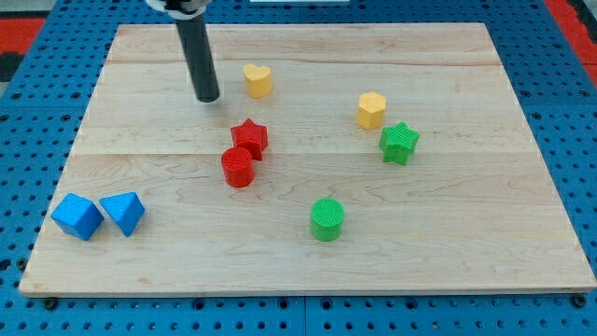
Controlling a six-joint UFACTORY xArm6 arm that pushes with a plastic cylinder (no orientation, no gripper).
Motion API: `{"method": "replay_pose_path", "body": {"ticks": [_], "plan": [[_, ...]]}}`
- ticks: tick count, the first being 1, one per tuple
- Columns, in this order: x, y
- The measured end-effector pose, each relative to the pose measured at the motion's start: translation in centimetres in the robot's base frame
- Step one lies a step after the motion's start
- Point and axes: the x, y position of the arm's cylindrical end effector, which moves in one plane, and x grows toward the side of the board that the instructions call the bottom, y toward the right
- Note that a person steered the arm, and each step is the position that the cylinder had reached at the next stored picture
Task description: Move yellow heart diagonally above to the hexagon
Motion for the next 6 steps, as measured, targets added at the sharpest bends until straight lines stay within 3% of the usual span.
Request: {"method": "replay_pose_path", "body": {"ticks": [2, 3, 4, 6], "plan": [[-8.7, 16.0], [-8.9, 14.5], [-12.0, 13.2], [-12.6, 24.1]]}}
